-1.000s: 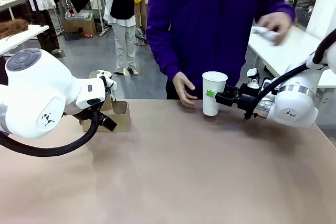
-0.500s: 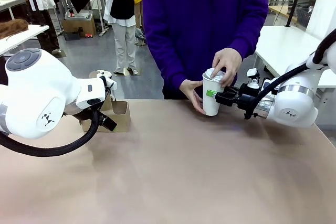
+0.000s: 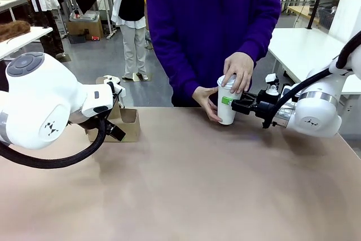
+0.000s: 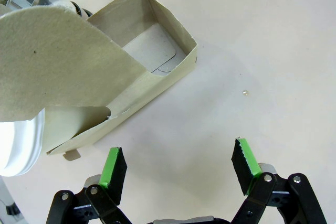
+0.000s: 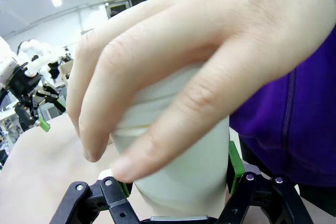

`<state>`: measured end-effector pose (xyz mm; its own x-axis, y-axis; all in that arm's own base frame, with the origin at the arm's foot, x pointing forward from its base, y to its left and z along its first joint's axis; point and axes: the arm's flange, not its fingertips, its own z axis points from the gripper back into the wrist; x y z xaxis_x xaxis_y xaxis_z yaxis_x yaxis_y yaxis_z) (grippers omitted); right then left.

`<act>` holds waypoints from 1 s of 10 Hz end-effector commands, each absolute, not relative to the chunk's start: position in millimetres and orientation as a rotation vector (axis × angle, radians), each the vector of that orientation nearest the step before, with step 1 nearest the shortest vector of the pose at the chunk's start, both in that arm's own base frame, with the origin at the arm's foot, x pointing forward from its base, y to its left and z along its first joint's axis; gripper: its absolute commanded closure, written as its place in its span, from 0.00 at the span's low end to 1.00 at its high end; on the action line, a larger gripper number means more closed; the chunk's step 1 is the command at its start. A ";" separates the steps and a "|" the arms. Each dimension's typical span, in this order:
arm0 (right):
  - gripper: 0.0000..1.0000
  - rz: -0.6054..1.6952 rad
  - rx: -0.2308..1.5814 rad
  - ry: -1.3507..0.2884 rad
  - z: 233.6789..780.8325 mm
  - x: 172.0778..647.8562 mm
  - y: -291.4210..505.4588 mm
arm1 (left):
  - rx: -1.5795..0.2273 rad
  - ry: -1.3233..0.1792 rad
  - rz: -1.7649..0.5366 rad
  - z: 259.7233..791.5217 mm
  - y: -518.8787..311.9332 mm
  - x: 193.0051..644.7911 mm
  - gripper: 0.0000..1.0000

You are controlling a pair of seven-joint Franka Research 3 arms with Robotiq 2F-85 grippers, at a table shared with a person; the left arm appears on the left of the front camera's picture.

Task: Pour a drink into a cup and package it in a carrier.
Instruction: When a person places the Paper Cup Lid on the 600 ml Paper Cup , lift the 600 ml Paper Cup.

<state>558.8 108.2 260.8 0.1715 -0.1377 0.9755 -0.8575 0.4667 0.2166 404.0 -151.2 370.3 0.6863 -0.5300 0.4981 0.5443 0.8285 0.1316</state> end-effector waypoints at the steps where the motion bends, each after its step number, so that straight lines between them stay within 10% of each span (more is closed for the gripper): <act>1: 0.20 0.643 0.988 -1.328 266.6 555.1 110.2 | -0.029 -0.550 -0.602 370.5 -151.2 403.7 0.00; 10: 0.20 0.643 0.988 -1.328 266.6 555.1 110.2 | -0.029 -0.550 -0.602 370.5 -151.2 403.7 0.00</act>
<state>558.1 108.5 260.0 0.1738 -0.1363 0.9753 -0.8571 0.4667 0.2179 404.0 -151.2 370.3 0.6863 -0.5300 0.4981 0.5443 0.8285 0.1316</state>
